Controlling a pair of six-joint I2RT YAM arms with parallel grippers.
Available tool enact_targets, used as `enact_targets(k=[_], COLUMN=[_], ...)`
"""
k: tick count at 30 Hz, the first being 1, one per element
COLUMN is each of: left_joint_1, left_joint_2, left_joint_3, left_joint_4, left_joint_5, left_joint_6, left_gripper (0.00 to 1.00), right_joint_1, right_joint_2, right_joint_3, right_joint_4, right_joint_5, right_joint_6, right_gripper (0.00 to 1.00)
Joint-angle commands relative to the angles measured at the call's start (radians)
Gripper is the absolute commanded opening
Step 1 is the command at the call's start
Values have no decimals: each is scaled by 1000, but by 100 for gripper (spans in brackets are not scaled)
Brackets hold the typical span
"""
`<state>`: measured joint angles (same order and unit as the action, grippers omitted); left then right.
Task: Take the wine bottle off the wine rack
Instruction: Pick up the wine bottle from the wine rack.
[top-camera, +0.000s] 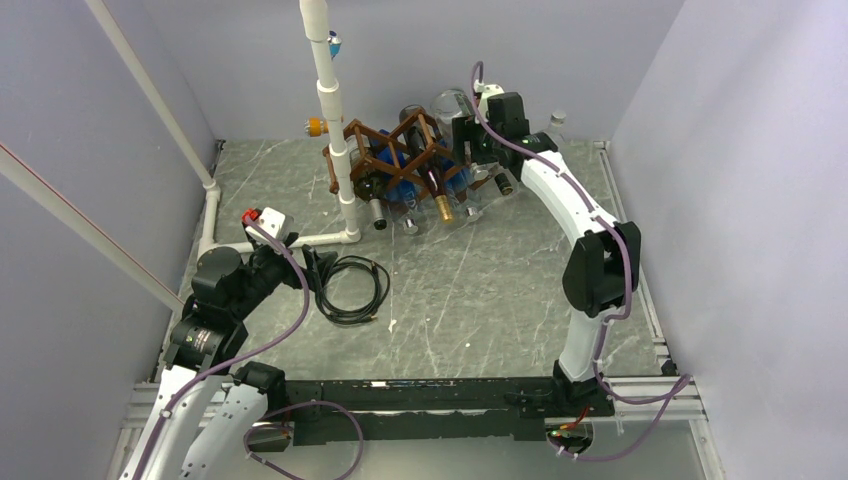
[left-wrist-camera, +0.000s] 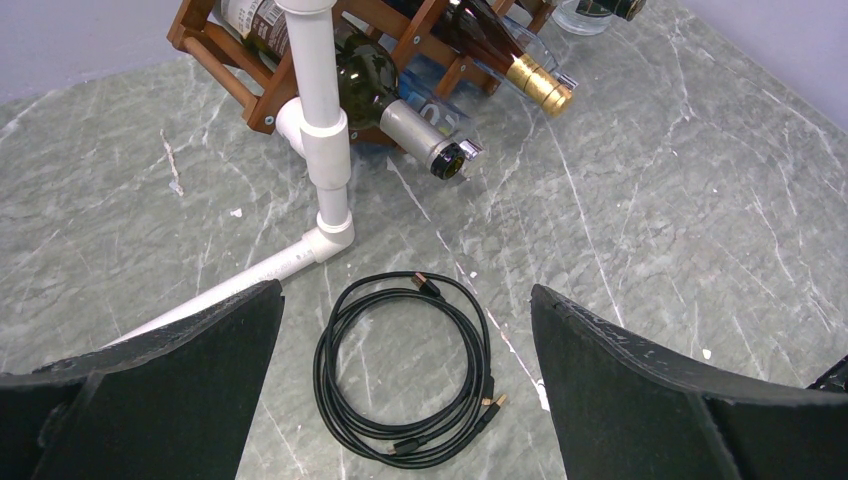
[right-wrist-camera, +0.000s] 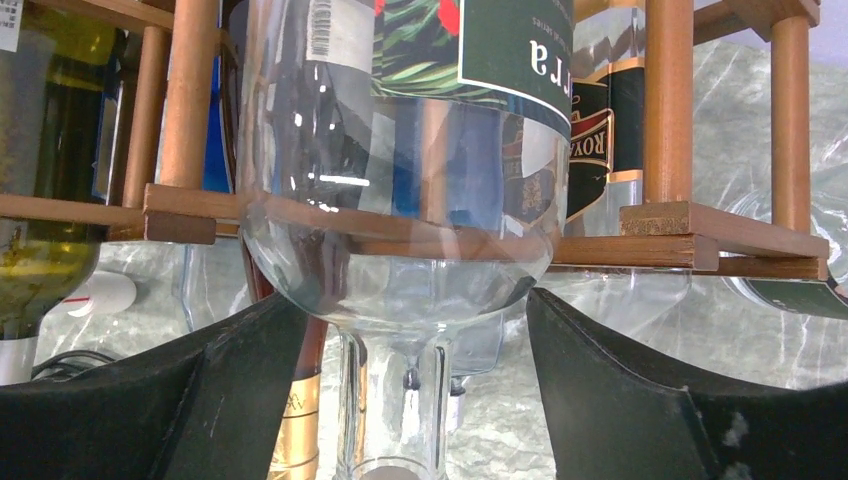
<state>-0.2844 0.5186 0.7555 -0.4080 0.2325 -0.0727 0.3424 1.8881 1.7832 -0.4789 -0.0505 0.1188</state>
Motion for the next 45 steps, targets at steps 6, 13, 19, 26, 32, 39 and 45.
enact_targets(k=[6,13,19,26,32,39,45], left_joint_1=[8,8,9,10,11,13,13], left_joint_2=[-12,-13,-14,-13,-13,-14,-16], left_joint_3=[-6,-6,-7,-7,-7,-7,-7], left_joint_4=[46,45,44,47,47,47,48], left_joint_5=[21,21,22,23,24,27,28], left_joint_6=[-12,-12,-12,-13,-13,-13,-13], left_gripper=[100,100,100,100,100,99,100], right_joint_1=[16,23,30,32,36,40,39], right_joint_2=[17,22,24,28,32,31,16], right_joint_3=[61,56,48,45,38,38,44], right_joint_4=[-8,-6,-4,0,2,5,17], right_joint_5=[48,68,90,110,109,100,70], right_joint_6=[32,32,27,23,19,15,0], right_gripper=[77,74,73,71,67,63,39])
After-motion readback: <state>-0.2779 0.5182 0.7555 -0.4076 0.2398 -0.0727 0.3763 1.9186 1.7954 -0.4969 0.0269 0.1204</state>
